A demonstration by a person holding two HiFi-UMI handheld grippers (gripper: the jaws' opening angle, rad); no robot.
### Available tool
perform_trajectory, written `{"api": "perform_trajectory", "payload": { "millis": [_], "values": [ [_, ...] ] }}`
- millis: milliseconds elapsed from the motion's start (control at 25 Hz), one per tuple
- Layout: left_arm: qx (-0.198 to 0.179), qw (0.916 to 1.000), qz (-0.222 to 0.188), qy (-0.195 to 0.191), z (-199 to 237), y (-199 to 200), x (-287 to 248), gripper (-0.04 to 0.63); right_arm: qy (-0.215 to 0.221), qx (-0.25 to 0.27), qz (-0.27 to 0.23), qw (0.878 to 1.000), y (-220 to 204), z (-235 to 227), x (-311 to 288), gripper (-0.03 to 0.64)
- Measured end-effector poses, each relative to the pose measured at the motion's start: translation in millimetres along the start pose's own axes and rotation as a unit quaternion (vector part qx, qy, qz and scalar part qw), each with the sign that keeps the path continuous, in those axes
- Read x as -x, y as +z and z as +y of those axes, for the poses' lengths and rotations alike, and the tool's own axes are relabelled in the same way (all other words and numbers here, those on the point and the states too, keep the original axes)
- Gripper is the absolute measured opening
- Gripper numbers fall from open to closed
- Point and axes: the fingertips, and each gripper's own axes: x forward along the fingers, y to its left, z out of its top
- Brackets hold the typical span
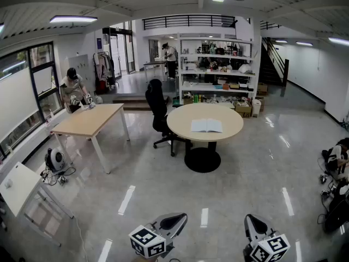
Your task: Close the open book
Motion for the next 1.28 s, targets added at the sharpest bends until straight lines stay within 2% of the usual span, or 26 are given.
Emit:
{"api": "perform_trajectory", "payload": {
  "millis": [1000,1280],
  "values": [
    [0.004,0.9999,-0.005,0.008,-1,-2,17,-0.014,-0.024,-0.016,-0.014,0.999,-5,-2,3,-0.002],
    [0.021,0.9997,-0.010,0.003,3,-2,18,-0.014,-0.039,-0.003,-0.005,0.999,-9,-2,-3,-0.002]
  ]
}}
